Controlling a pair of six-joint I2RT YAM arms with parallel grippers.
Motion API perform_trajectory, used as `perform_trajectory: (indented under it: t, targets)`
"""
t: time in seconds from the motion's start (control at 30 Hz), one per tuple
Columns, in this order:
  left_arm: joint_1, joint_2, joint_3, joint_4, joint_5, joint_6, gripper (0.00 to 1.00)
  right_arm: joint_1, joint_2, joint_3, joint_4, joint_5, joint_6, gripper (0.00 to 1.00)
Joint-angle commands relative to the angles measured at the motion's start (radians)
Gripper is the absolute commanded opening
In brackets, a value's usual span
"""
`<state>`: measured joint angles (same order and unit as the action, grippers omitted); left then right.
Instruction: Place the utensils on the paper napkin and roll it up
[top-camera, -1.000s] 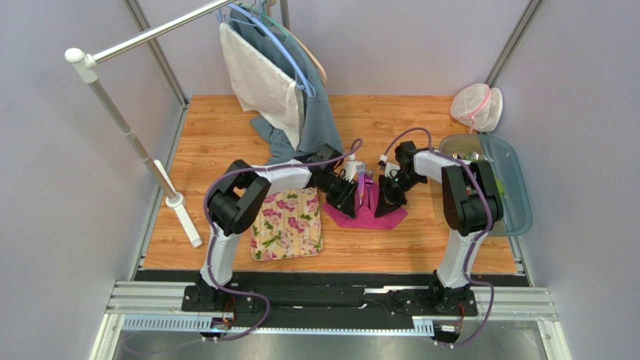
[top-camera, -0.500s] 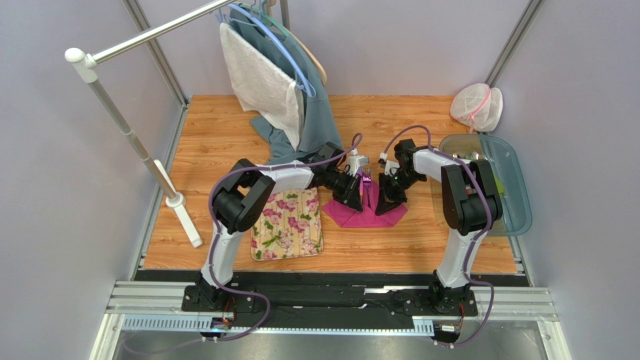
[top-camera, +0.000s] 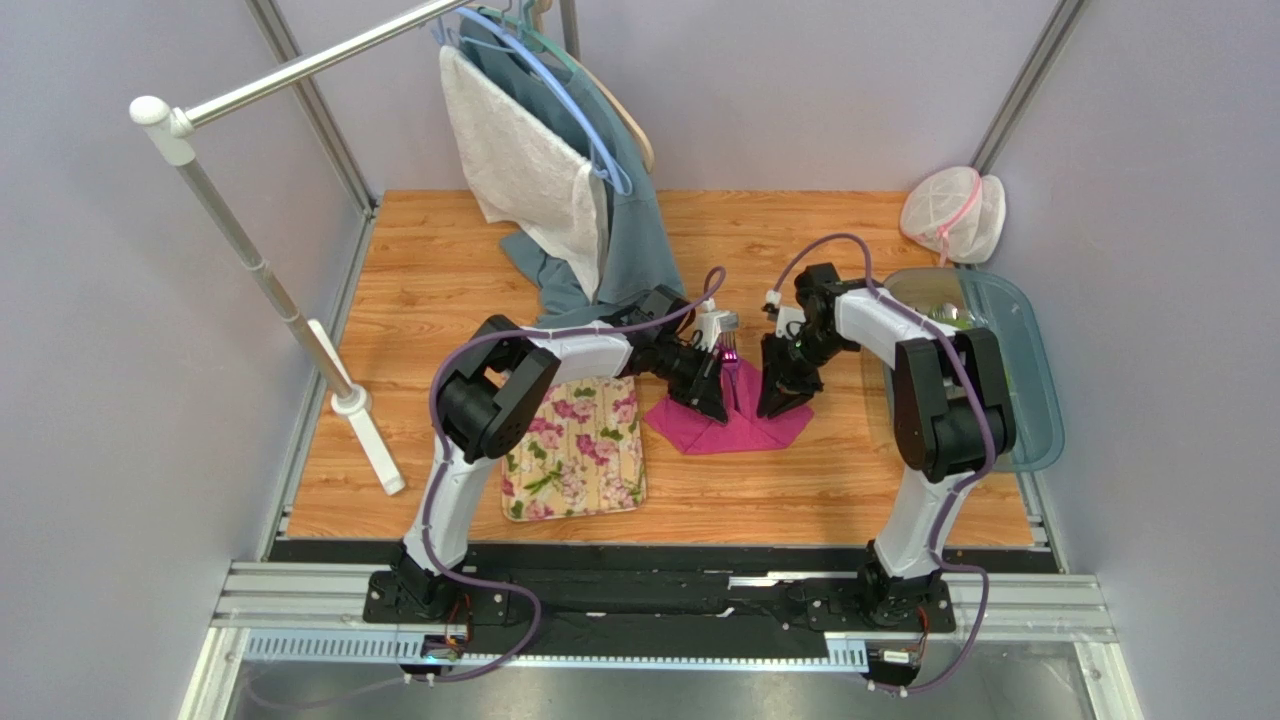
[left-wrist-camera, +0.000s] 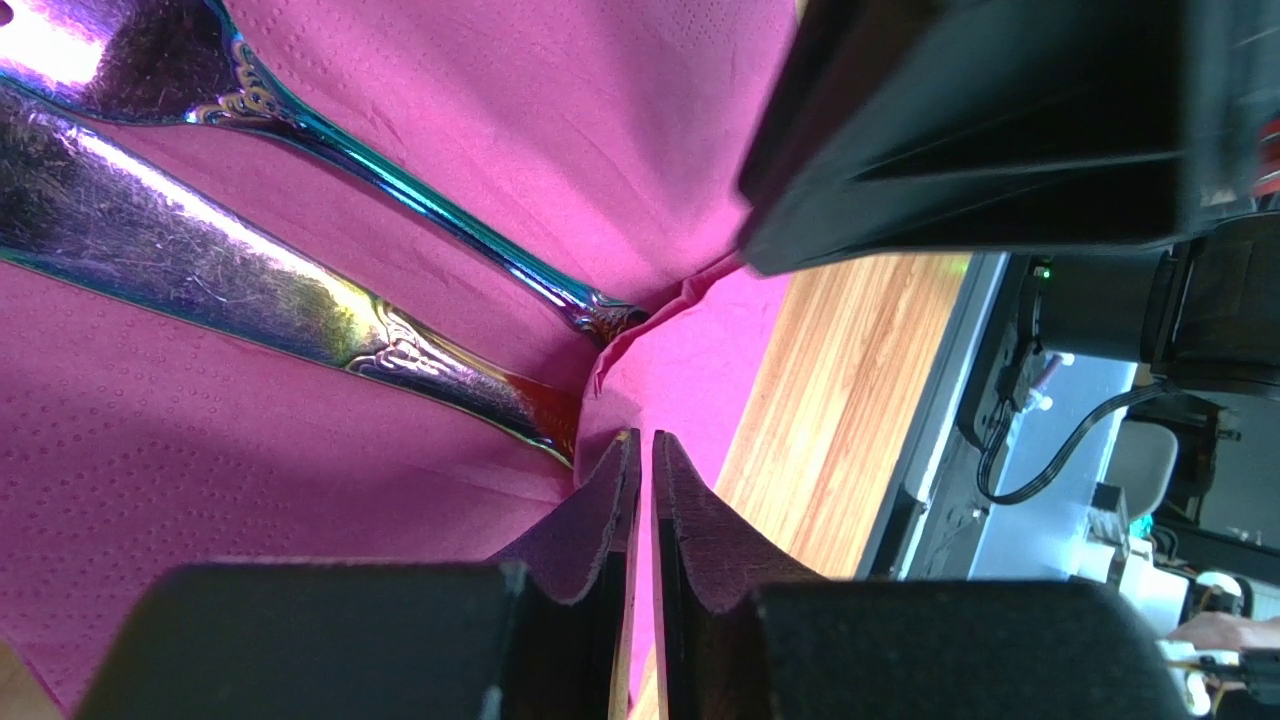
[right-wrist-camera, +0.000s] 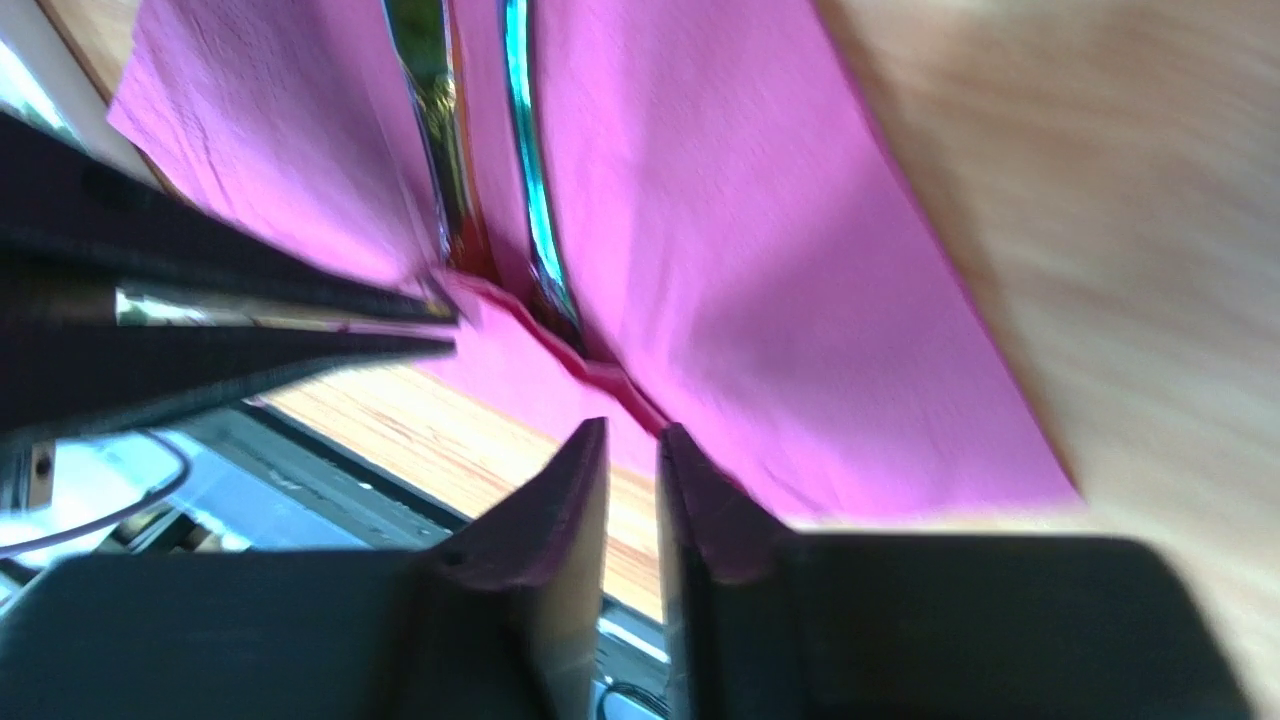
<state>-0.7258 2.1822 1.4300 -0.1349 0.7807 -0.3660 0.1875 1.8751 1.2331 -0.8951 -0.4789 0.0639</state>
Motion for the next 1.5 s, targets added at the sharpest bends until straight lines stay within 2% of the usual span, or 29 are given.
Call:
perform_trajectory:
  t: [0.0, 0.03, 0.1, 0.13, 0.23, 0.33, 0.5, 0.7, 1.03, 1.47]
  targets:
    - [0.003, 0.007, 0.04, 0.024, 0.009, -0.013, 0.13, -0.026, -0.082, 0.043, -0.071, 0.112, -0.053, 0.28]
    - [0.003, 0.007, 0.04, 0.024, 0.011, -0.011, 0.13, -0.034, -0.085, 0.048, -0.086, 0.153, -0.056, 0.32]
    - [0.005, 0.008, 0.043, 0.023, 0.011, -0.011, 0.13, -0.048, -0.087, 0.057, -0.093, 0.187, -0.061, 0.47]
    - [0.006, 0.008, 0.044, 0.02, 0.012, -0.01, 0.13, -0.059, -0.088, 0.06, -0.093, 0.216, -0.059, 0.59]
    - [0.008, 0.01, 0.049, 0.017, 0.017, -0.008, 0.14, -0.074, -0.077, 0.072, -0.094, 0.256, -0.061, 0.73]
    - [0.008, 0.011, 0.047, 0.018, 0.02, -0.01, 0.14, -0.072, -0.059, 0.08, -0.085, 0.282, -0.061, 0.81]
    - [0.008, 0.014, 0.05, 0.017, 0.023, -0.01, 0.14, -0.077, 0.01, 0.085, -0.077, 0.281, -0.046, 0.83]
    - [0.008, 0.019, 0.052, 0.017, 0.019, -0.013, 0.14, -0.092, 0.059, 0.078, -0.062, 0.209, -0.045, 0.84]
    - [0.008, 0.027, 0.058, 0.021, 0.012, -0.025, 0.14, -0.135, 0.082, 0.08, -0.068, 0.005, -0.046, 0.67]
    - [0.008, 0.031, 0.064, 0.017, 0.009, -0.027, 0.14, -0.178, 0.032, 0.051, -0.074, -0.231, -0.044, 0.57]
